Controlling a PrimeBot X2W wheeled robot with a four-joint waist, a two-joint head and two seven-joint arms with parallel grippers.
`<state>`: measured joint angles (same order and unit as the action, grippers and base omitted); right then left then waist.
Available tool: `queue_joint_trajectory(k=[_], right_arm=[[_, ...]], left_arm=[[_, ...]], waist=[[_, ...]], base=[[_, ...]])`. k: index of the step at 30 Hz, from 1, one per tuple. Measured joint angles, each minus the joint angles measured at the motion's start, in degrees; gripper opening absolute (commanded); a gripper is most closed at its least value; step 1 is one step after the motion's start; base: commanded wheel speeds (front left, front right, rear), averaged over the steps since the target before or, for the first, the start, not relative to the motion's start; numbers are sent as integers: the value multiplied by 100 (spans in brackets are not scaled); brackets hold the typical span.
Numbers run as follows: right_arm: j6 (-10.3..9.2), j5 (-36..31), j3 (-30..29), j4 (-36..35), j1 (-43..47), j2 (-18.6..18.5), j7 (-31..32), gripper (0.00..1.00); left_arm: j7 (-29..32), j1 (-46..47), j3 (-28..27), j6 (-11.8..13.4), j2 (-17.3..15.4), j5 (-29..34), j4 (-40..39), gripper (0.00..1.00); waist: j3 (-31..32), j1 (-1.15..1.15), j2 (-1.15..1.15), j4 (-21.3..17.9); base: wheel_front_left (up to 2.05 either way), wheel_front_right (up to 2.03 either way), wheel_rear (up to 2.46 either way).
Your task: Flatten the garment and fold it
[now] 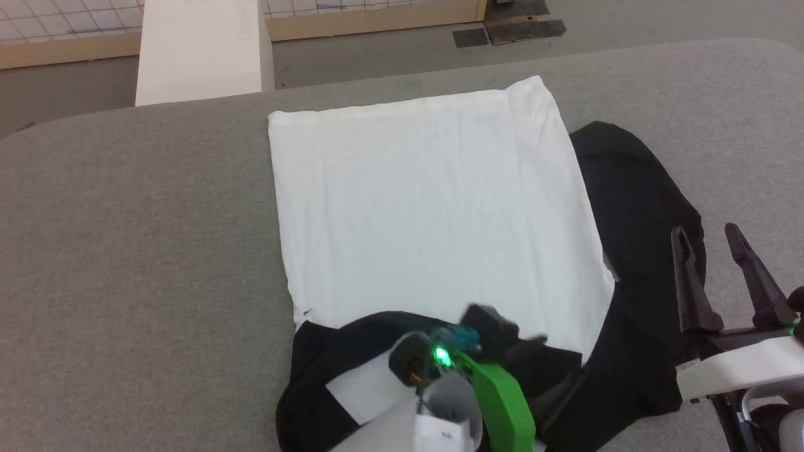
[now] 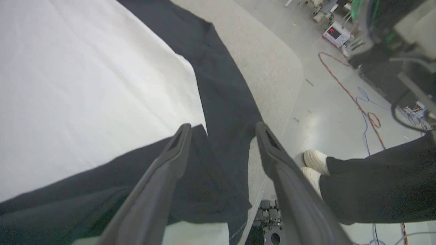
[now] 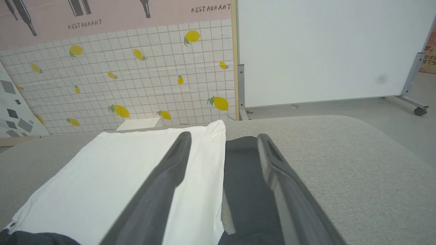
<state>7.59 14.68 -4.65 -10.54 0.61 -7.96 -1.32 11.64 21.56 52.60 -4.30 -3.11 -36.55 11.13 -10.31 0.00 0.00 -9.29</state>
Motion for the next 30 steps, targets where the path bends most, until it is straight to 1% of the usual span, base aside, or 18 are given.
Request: queue_joint_trajectory(k=[3, 5, 7, 9, 12, 16, 18, 22, 24, 26, 30], right_arm=[[0, 0, -53, -1, 1, -7, 32, 100], [-1, 0, -98, 2, 1, -15, 33, 100], [0, 0, -124, 27, 1, -36, 40, 100], [0, 0, -149, 97, -2, -75, 75, 100], [-1, 22, -179, 241, -73, -141, 107, 100], [-1, 162, -249, 547, -334, -229, 237, 100], [0, 270, -293, 737, -516, -245, 323, 100], [-2, 398, -376, 1394, -1119, -541, 587, 100], [-1, 478, -424, 1748, -1484, -669, 751, 100], [-1, 530, -430, 2191, -1913, -860, 984, 100], [-1, 758, -470, 3004, -2787, -1157, 1380, 100]], left_arm=[[-382, 4, -435, 258, -18, -77, -465, 100], [-804, 7, -853, 521, -146, -8, -721, 100], [-1249, 4, -1269, 810, -344, 107, -820, 100], [-1737, -16, -1711, 1100, -619, 302, -798, 100], [-2335, -96, -2237, 1396, -978, 464, -665, 100], [-2604, -323, -2843, 1647, -1292, 728, -510, 100], [-2618, -452, -3125, 1693, -1352, 801, -535, 100], [-2631, -738, -3660, 1694, -1337, 1187, -856, 100], [-2637, -896, -3773, 1642, -1288, 1355, -974, 100], [-2637, -1017, -3855, 1535, -1207, 1433, -1065, 100], [-2637, -1062, -3998, 1368, -1033, 1634, -1276, 100]], waist=[[26, 0, 0, 74], [38, 0, 0, 131], [40, 0, 0, 182], [34, 0, 0, 232], [1, 0, 0, 283], [-82, 0, 0, 324], [-134, 0, 0, 333], [-295, 0, 0, 352], [-390, 0, 0, 367], [-512, 0, 0, 391], [-795, 0, 0, 456]], base=[[0, 0, 0], [0, 0, 0], [0, 0, 0], [0, 0, 0], [0, 0, 0], [0, 0, 0], [0, 0, 0], [0, 0, 0], [0, 0, 0], [0, 0, 0], [0, 0, 0]])
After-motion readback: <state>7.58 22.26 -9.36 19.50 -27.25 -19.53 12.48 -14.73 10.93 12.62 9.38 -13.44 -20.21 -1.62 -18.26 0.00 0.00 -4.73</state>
